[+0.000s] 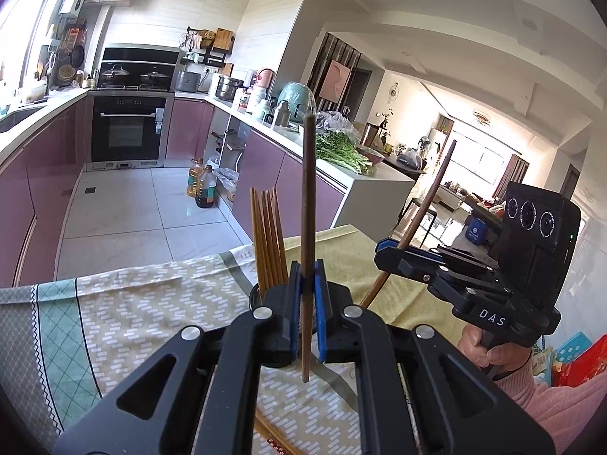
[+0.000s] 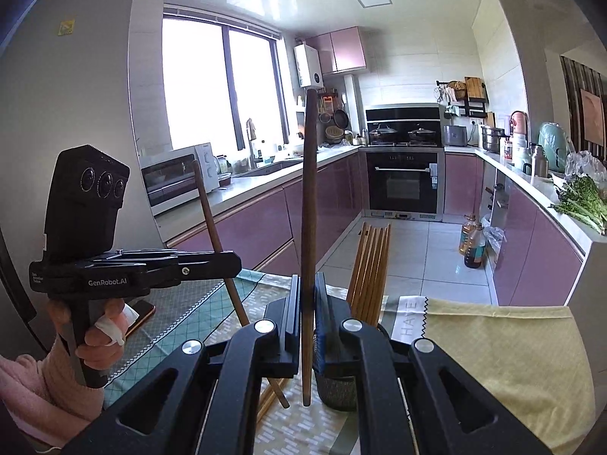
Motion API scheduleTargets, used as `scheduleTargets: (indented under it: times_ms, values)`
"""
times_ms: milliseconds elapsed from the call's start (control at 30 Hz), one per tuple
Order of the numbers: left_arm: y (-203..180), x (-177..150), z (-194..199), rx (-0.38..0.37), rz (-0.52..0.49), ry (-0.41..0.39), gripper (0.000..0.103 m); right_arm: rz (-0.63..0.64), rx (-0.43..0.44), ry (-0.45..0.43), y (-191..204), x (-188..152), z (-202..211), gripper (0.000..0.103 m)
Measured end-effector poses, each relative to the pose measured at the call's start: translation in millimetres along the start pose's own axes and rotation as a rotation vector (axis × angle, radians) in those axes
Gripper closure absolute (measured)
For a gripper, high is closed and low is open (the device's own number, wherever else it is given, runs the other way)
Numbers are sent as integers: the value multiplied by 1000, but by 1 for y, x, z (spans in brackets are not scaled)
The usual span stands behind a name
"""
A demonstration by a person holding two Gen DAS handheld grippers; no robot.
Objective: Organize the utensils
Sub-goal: 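Lower the left tool's chopstick into the cup and open while the right tool does likewise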
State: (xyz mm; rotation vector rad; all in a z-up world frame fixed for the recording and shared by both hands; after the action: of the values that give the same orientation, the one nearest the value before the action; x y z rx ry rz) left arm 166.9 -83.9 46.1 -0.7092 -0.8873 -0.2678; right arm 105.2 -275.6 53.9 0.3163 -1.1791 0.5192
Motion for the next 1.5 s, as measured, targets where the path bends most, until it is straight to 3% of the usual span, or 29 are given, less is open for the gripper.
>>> scheduleTargets:
  times_ms: [633,833,1067,1500]
  values:
    - [-20,32,1,-7,-30,-85,96,33,-31,-43,-10,24,-10,97]
    - [-18,36,-9,27,-33,-87,96,24,-49,-28,-14,20,-22,97]
    - [-18,25,-32,56,-42,-23,96,-13,-57,30,-20,10,-44,97]
    - [-5,-1,-81,126,-75,139,96,-38,5,206,-22,-20,-80,97]
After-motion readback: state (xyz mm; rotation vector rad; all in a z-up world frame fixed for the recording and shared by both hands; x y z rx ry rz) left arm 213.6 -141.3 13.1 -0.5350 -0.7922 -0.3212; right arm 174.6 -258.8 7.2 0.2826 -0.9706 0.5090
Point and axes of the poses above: each gripper's, at about its wrist camera, not at the fingertips, and z roughly against the way its jaws point, y to its left, x to its top, the point moved 3 cm from there along -z, roughly the way its jaws point, and after that the axes turned 11 degrees about z, right-handed, at the moved point
